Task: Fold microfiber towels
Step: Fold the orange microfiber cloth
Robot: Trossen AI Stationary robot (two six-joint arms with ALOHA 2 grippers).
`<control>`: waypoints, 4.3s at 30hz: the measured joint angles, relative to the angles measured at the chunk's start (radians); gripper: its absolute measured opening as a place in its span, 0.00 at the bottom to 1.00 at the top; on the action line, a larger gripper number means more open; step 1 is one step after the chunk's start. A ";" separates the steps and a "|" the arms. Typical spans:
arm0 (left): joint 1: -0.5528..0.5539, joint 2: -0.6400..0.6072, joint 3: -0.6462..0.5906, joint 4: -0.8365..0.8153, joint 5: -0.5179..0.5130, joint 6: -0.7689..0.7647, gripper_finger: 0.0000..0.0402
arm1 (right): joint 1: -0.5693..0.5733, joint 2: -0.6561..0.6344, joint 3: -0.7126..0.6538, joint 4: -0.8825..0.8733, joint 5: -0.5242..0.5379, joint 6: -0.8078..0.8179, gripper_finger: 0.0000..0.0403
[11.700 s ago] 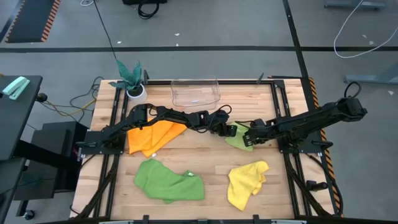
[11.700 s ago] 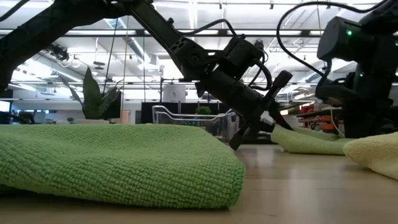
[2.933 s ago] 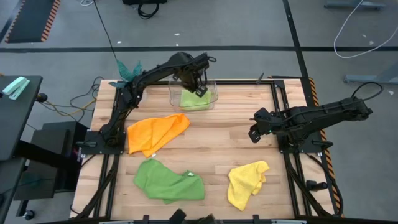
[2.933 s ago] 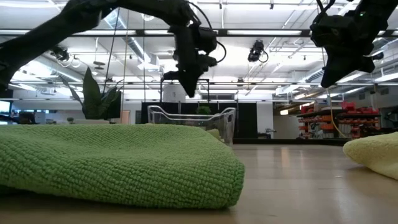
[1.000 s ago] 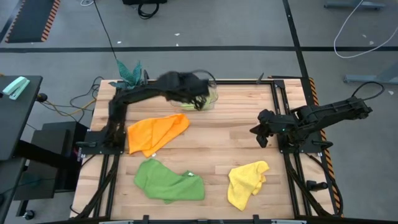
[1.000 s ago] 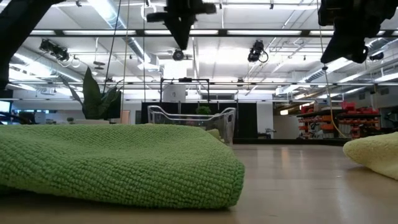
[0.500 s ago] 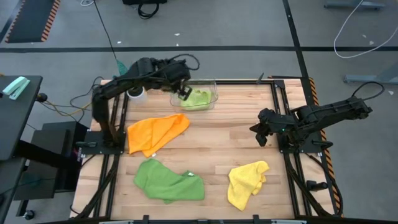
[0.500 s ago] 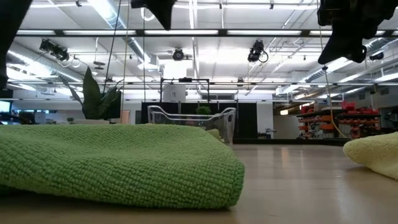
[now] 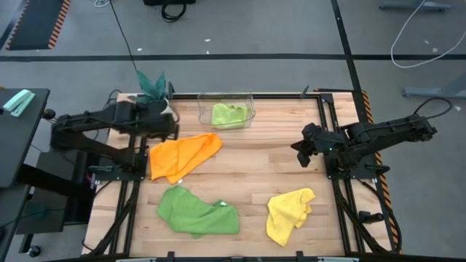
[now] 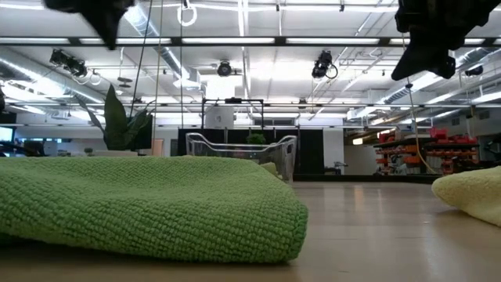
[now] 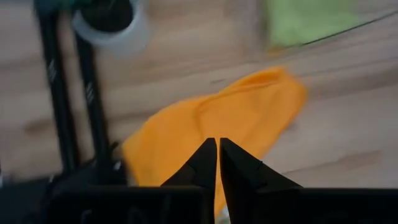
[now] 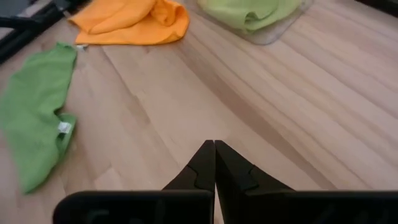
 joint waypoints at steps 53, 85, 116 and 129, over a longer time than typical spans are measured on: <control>0.097 0.144 -0.685 0.604 0.365 -0.127 0.07 | -0.064 0.410 0.001 0.387 -0.397 -0.136 0.03; 0.125 0.423 -0.613 1.114 0.438 0.035 0.03 | -0.239 0.330 0.000 0.350 -0.392 -0.237 0.03; -0.073 0.952 0.012 1.194 0.450 0.347 0.02 | -0.629 0.241 -0.130 0.039 -0.476 -0.334 0.02; -0.094 0.914 0.007 1.243 0.346 0.284 0.12 | -0.457 0.280 -0.214 0.168 -0.519 -0.259 0.01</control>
